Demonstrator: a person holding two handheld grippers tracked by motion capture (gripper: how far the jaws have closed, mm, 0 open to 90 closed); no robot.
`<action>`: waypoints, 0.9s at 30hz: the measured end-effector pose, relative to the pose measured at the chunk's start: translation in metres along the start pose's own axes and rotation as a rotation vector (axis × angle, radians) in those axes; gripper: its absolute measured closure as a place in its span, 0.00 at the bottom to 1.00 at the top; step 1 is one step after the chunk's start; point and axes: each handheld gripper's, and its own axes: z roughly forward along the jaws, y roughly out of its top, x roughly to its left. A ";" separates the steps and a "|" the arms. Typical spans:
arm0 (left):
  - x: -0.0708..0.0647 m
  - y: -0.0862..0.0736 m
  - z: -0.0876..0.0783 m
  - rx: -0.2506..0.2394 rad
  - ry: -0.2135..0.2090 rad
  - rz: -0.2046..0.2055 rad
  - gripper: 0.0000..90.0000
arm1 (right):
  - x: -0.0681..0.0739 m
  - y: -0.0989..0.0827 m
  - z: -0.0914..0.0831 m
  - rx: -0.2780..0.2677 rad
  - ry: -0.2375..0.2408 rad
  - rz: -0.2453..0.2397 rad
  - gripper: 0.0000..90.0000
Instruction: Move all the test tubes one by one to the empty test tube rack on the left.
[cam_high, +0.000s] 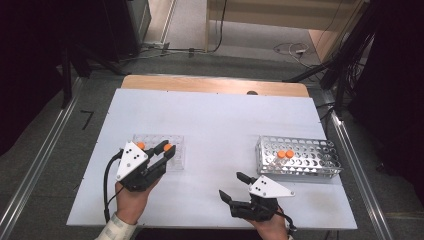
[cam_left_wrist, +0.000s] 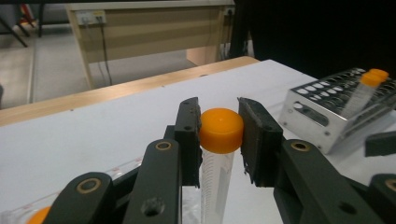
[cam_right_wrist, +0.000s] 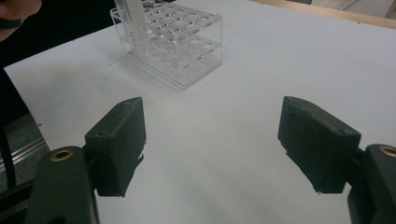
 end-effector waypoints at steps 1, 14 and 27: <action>0.003 0.001 0.000 -0.002 0.007 -0.003 0.78 | 0.000 0.000 0.000 0.000 -0.001 0.002 0.24; 0.028 0.003 -0.004 -0.001 0.079 -0.012 0.78 | -0.002 -0.003 -0.006 0.003 -0.012 0.016 0.24; 0.045 0.006 -0.002 -0.004 0.133 -0.023 0.78 | -0.006 -0.006 -0.014 -0.003 -0.022 0.025 0.24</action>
